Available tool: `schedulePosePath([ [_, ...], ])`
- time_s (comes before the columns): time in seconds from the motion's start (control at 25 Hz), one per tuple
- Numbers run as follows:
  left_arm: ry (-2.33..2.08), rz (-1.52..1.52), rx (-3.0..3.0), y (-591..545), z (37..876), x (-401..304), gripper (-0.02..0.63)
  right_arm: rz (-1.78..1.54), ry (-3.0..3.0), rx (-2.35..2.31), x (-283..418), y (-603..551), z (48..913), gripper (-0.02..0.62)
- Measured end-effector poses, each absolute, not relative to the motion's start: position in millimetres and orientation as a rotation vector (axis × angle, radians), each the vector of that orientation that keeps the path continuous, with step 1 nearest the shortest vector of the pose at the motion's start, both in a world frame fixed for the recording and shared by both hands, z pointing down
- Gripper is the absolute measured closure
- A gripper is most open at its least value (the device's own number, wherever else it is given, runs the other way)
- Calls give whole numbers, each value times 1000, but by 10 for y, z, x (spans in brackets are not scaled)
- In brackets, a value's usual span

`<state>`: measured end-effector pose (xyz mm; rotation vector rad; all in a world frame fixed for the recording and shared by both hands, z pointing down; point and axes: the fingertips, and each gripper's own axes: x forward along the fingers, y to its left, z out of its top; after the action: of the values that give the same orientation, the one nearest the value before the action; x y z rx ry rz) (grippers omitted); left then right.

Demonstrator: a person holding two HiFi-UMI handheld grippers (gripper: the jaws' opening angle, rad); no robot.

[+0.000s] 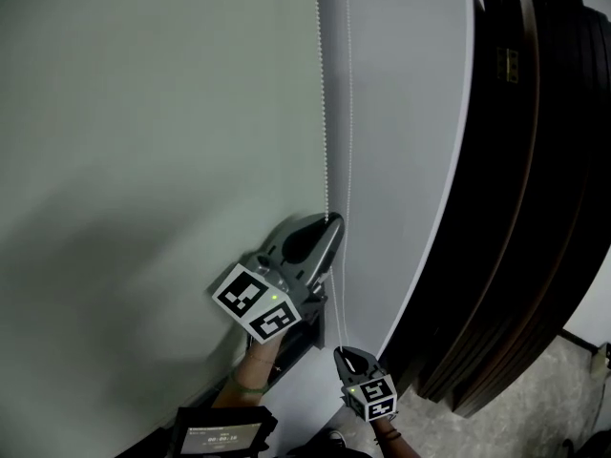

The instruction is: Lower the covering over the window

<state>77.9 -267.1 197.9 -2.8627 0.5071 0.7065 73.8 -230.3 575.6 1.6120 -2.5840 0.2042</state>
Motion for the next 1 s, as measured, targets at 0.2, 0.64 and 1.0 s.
schedulePosePath([
  [0.2, 584, 715, -2823, -2758, 2000, 564, 600, 219, -2521, 1663, 987, -2279, 5669, 574],
  [0.64, 650, 430, -2995, -2997, 3234, 789, 601, -222, -2923, 1588, 1309, -2401, 2952, 532],
  [1.0, 707, 135, -3177, -2715, 4580, 882, 601, -368, -2971, 1331, 693, -2767, 1784, 491],
])
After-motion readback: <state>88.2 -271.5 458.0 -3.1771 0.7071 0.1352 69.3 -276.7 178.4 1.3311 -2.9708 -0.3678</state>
